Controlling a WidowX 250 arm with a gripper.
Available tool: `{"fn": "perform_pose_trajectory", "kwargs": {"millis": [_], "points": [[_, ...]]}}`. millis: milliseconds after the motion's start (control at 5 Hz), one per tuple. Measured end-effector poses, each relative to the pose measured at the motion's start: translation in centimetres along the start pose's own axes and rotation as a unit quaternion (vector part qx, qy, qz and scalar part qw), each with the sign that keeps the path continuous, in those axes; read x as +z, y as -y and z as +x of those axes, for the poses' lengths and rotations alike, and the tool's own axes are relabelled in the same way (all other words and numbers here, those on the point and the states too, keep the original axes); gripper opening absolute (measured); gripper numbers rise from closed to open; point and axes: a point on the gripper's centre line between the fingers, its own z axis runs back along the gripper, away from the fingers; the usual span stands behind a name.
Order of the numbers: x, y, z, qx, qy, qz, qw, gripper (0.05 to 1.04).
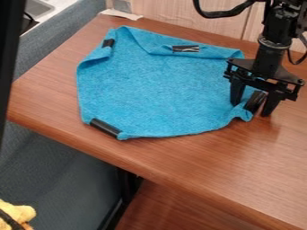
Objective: Fold the cloth from right to left
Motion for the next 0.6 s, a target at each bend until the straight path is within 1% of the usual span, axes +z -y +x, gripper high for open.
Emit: {"fn": "perform_pose_trajectory", "kwargs": {"millis": [200,400,600], "points": [[0.06,-0.03,0.12,0.007,0.004,0.001,1.0000,0.376],[-0.01,-0.05,0.07,0.007,0.004,0.001,1.0000,0.171],[-0.01,0.03,0.10,0.003,0.004,-0.001,1.0000,0.085]]}}
